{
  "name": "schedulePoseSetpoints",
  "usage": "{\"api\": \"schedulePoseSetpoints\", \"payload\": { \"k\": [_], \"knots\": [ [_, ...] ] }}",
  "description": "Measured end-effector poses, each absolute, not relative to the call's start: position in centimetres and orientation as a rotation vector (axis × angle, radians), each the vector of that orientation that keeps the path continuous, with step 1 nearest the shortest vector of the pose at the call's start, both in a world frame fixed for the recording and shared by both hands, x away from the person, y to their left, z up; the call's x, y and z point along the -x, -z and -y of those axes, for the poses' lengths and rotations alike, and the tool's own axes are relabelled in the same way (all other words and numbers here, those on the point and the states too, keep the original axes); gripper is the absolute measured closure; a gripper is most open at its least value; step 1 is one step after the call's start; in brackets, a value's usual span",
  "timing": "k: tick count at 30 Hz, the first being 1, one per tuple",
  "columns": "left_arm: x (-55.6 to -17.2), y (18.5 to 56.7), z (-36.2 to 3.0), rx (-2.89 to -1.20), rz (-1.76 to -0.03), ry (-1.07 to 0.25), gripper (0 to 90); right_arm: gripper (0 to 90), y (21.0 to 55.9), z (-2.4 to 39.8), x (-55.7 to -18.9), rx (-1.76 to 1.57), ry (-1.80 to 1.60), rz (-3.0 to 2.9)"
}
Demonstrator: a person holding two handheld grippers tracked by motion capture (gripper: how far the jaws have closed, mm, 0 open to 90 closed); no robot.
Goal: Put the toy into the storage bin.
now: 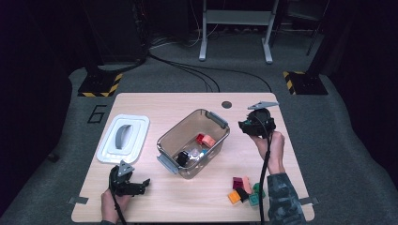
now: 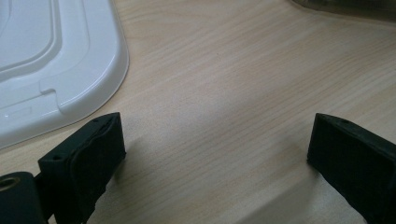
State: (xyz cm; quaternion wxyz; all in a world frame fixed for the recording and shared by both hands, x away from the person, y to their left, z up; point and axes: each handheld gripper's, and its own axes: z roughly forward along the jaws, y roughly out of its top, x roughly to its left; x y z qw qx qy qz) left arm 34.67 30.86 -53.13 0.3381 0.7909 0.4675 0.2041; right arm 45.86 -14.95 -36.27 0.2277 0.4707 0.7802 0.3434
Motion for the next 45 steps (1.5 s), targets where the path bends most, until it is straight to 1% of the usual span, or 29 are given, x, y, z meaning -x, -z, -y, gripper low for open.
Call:
{"api": "schedulePoseSetpoints", "payload": {
  "k": [10,19,32,45],
  "knots": [
    [-34.7,53.1,-30.9,-2.061,-1.218,-0.531,3.9,58.9,34.8,13.0,-46.4,-1.229,-0.949,-2.165],
    [-34.7,53.1,-30.9,-2.061,-1.217,-0.531,3.9,58.9,34.7,10.7,-46.9,-1.17,-0.952,-2.212],
    [-34.7,53.1,-30.9,-2.061,-1.217,-0.531,3.9,58.8,36.9,7.0,-47.5,-1.061,-0.883,-2.356],
    [-34.7,53.2,-30.9,-2.057,-1.214,-0.533,4.1,58.5,38.3,6.7,-47.5,-1.054,-0.825,-2.427]
  ]
}}
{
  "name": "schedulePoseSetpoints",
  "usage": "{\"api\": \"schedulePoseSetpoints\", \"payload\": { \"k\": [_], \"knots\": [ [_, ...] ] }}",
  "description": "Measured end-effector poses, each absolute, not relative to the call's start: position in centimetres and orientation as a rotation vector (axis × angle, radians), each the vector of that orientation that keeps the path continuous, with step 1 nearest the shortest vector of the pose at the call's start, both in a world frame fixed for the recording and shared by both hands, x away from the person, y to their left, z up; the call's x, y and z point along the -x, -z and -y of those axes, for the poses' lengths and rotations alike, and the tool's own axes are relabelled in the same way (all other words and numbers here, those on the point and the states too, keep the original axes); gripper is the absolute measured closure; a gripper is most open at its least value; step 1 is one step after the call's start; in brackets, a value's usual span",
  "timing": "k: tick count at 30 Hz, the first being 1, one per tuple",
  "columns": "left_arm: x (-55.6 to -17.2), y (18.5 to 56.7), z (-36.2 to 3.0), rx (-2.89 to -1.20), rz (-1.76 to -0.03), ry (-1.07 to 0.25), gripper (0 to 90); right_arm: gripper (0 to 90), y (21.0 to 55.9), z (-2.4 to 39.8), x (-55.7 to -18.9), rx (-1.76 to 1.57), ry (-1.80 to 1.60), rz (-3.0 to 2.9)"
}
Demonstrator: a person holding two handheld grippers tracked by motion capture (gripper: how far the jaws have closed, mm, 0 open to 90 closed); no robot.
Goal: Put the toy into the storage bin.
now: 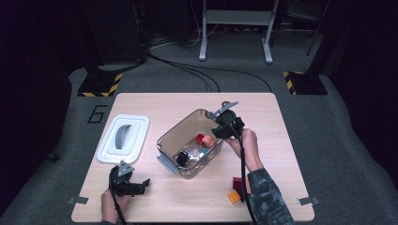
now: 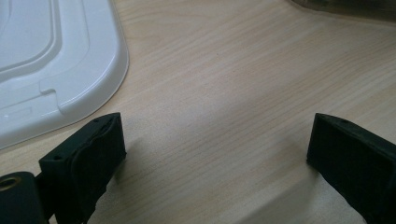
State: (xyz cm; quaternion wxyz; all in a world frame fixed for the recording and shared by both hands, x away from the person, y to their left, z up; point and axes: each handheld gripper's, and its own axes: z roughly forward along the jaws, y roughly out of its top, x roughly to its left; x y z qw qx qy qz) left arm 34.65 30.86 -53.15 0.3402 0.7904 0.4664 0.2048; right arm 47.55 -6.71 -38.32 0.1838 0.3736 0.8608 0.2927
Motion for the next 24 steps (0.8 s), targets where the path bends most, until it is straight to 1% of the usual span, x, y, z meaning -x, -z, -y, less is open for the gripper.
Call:
{"api": "schedulePoseSetpoints", "payload": {
  "k": [9,13,18,22,24],
  "knots": [
    [-34.7,53.2,-30.9,-2.058,-1.213,-0.533,4.1,57.4,38.6,6.7,-47.3,-1.034,-0.81,-2.443],
    [-34.7,53.2,-30.9,-2.058,-1.213,-0.533,4.1,47.0,38.3,6.7,-47.0,-1.044,-0.804,-2.432],
    [-34.7,53.2,-30.9,-2.058,-1.213,-0.533,4.1,30.7,37.7,7.2,-46.3,-1.074,-0.834,-2.387],
    [-34.7,53.2,-30.9,-2.057,-1.214,-0.533,4.1,21.4,37.1,8.0,-45.6,-1.065,-0.887,-2.361],
    [-34.7,53.1,-30.9,-2.058,-1.213,-0.533,4.1,18.5,36.8,8.5,-45.2,-1.065,-0.923,-2.35]
  ]
}}
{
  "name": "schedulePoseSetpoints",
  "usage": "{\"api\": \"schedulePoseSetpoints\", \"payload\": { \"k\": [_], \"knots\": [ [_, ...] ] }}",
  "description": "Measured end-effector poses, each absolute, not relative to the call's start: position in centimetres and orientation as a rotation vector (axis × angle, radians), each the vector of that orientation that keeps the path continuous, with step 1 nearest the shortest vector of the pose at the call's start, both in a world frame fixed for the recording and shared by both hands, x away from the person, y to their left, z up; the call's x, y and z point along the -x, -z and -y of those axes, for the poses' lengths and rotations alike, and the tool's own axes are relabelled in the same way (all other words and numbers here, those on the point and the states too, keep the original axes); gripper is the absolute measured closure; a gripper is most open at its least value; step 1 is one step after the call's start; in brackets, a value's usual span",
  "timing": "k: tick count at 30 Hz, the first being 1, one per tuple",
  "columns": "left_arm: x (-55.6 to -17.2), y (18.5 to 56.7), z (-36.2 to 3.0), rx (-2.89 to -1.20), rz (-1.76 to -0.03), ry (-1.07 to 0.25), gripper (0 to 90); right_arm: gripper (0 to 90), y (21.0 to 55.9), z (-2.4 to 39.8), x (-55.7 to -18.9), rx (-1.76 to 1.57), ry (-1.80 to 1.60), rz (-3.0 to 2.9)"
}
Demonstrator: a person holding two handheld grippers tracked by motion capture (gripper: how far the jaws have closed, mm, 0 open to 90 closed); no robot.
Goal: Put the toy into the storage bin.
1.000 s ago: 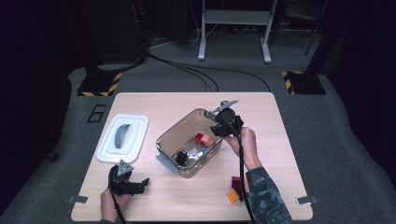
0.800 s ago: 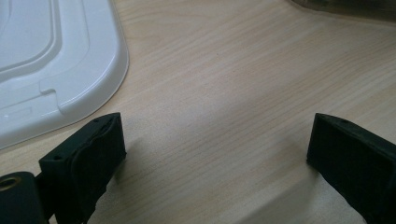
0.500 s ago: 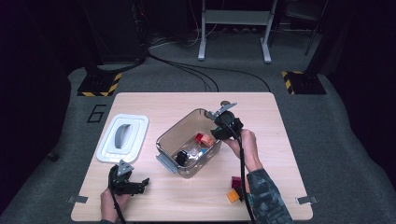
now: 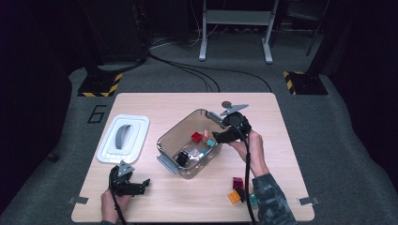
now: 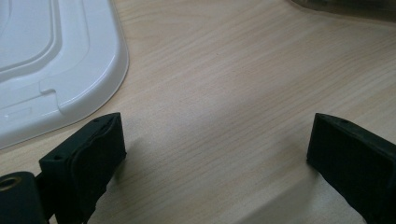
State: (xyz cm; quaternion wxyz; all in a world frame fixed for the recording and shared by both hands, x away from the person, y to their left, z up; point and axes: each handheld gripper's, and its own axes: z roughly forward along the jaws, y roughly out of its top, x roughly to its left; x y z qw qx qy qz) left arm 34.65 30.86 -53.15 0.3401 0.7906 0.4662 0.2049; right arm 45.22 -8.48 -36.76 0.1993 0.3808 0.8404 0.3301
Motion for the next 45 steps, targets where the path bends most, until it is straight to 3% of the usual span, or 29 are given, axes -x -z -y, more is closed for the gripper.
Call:
{"api": "schedulePoseSetpoints", "payload": {
  "k": [12,34,40,45],
  "knots": [
    [-34.7,53.2,-30.9,-2.058,-1.213,-0.533,4.1,13.6,36.9,12.5,-41.3,-1.138,-0.975,-2.298],
    [-34.7,53.1,-30.9,-2.06,-1.217,-0.532,4.1,10.2,45.5,19.9,-36.5,-1.464,-0.871,-2.329],
    [-34.7,53.1,-30.9,-2.06,-1.217,-0.532,4.1,16.6,46.9,20.7,-35.0,-1.526,-0.859,-2.323],
    [-34.7,53.1,-30.9,-2.06,-1.218,-0.532,4.1,32.3,47.9,21.3,-33.9,-1.56,-0.833,-2.361]
  ]
}}
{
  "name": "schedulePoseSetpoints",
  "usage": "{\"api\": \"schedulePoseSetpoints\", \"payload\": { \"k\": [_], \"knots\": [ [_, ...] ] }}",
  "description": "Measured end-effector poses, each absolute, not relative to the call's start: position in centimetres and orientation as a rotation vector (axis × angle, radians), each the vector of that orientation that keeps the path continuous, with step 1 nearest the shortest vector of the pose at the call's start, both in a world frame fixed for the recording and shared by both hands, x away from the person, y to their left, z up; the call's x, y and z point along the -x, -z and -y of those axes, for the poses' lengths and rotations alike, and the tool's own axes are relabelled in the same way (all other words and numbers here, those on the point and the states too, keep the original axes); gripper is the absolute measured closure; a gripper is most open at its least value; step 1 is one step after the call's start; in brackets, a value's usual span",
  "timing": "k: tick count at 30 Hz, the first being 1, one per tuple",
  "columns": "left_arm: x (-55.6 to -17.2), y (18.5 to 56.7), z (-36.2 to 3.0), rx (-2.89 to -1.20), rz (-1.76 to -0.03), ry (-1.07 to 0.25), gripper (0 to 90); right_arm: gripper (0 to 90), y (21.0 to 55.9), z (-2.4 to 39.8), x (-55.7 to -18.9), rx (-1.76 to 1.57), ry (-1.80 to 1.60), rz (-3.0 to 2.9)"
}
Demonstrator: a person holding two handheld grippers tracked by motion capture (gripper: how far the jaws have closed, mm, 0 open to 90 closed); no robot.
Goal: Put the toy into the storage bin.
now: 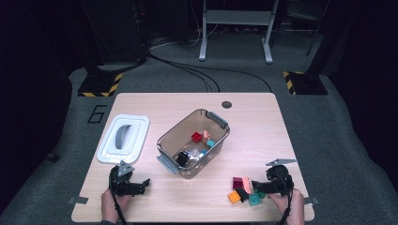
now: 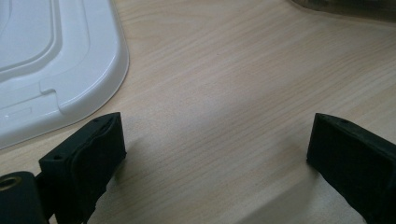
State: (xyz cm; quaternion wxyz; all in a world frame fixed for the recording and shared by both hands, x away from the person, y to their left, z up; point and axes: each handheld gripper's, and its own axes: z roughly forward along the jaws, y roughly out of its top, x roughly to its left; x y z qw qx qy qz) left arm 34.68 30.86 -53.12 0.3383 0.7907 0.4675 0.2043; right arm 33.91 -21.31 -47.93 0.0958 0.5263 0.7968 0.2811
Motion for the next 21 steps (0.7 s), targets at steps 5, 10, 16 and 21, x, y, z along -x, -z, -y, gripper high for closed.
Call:
{"api": "schedulePoseSetpoints", "payload": {
  "k": [5,10,16,21],
  "knots": [
    [-34.68,53.13,-30.85,-2.059,-1.218,-0.532,4.1,49.1,48.42,21.49,-33.32,-1.58,-0.829,-2.411],
    [-34.68,53.13,-30.85,-2.059,-1.218,-0.532,4.1,64.1,48.52,21.48,-33.32,-1.609,-0.791,-2.407],
    [-34.68,53.12,-30.85,-2.059,-1.218,-0.532,4.1,66.4,48.45,21.35,-33.46,-1.589,-0.763,-2.397],
    [-34.68,53.12,-30.86,-2.06,-1.218,-0.532,4.1,66.5,48.23,21.18,-33.82,-1.579,-0.793,-2.364]
  ]
}}
